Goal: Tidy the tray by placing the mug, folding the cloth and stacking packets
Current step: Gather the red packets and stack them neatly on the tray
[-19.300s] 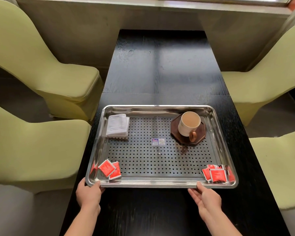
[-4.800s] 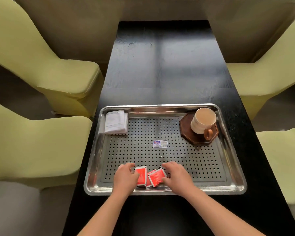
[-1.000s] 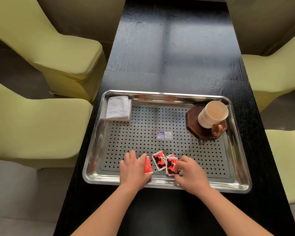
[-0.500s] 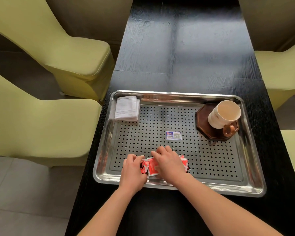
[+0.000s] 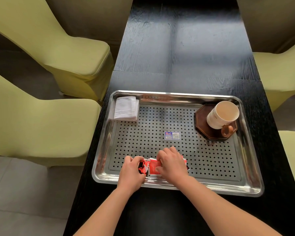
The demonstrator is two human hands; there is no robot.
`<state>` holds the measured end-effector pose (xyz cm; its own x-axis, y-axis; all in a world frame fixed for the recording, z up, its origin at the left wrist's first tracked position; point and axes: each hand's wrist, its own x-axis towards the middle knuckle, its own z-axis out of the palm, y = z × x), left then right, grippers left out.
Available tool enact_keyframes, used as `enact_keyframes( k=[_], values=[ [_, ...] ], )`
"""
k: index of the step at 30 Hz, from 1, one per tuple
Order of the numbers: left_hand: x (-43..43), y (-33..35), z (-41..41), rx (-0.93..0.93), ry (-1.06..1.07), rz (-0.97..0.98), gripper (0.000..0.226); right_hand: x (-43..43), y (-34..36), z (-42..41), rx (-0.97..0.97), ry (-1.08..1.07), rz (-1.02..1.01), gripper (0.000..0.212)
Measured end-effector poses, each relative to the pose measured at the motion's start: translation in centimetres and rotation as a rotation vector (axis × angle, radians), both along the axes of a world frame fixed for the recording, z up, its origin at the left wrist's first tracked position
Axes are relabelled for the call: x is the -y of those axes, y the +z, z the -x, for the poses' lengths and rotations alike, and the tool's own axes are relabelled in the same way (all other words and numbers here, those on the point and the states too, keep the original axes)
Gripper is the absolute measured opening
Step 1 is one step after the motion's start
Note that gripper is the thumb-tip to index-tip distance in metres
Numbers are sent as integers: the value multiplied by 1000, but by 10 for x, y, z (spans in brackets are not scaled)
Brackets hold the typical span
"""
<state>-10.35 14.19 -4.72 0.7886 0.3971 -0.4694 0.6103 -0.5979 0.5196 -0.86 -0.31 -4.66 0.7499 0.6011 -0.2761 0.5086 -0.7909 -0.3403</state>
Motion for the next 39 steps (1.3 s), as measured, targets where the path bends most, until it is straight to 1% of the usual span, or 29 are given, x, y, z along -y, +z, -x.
enact_keyframes(
  k=[4,6,8,10,13,16,18,20,23,24,26,28,29,30,31,32,34,39],
  values=[
    [0,0,1,-5,-2,-14,59,9,6,4,-204,-370,-184,17],
    [1,-1,0,-10,-1,-19,56,13,8,5,-328,-535,-329,17],
    [2,-2,0,-10,2,-20,55,16,11,8,-381,-613,-419,21],
    [2,-3,-1,-1,19,-14,54,18,12,14,-355,-546,-392,20],
    [-2,-4,-3,13,94,19,51,16,9,25,-284,-363,-350,18],
    [-6,-5,-5,9,160,46,47,14,5,33,-262,-175,-287,12],
    [-5,-5,-7,1,162,55,44,15,3,35,-245,-107,-260,11],
    [-3,-6,-7,-2,159,54,44,17,4,35,-245,-87,-242,12],
    [0,-5,-7,-1,146,25,44,25,9,32,-244,-135,-257,13],
    [1,-5,-7,-2,138,8,45,30,11,30,-207,-179,-276,11],
    [4,-3,-6,-9,119,-34,49,46,14,22,-64,-317,-296,10],
    [7,-3,-7,-15,88,-70,56,65,13,10,45,-492,-251,17],
    [9,-3,-8,-17,74,-77,58,73,11,4,27,-562,-185,27],
    [11,-3,-9,-20,64,-77,59,78,9,-1,-34,-605,-98,38],
    [13,-3,-11,-23,56,-74,59,81,6,-4,-112,-614,-23,46],
    [15,-3,-13,-26,47,-69,59,81,4,-6,-176,-597,22,50],
    [20,-2,-16,-20,27,-65,56,75,1,-3,-223,-538,33,46],
    [27,-1,-18,-13,16,-54,56,59,-3,9,-225,-483,14,43]
  ],
)
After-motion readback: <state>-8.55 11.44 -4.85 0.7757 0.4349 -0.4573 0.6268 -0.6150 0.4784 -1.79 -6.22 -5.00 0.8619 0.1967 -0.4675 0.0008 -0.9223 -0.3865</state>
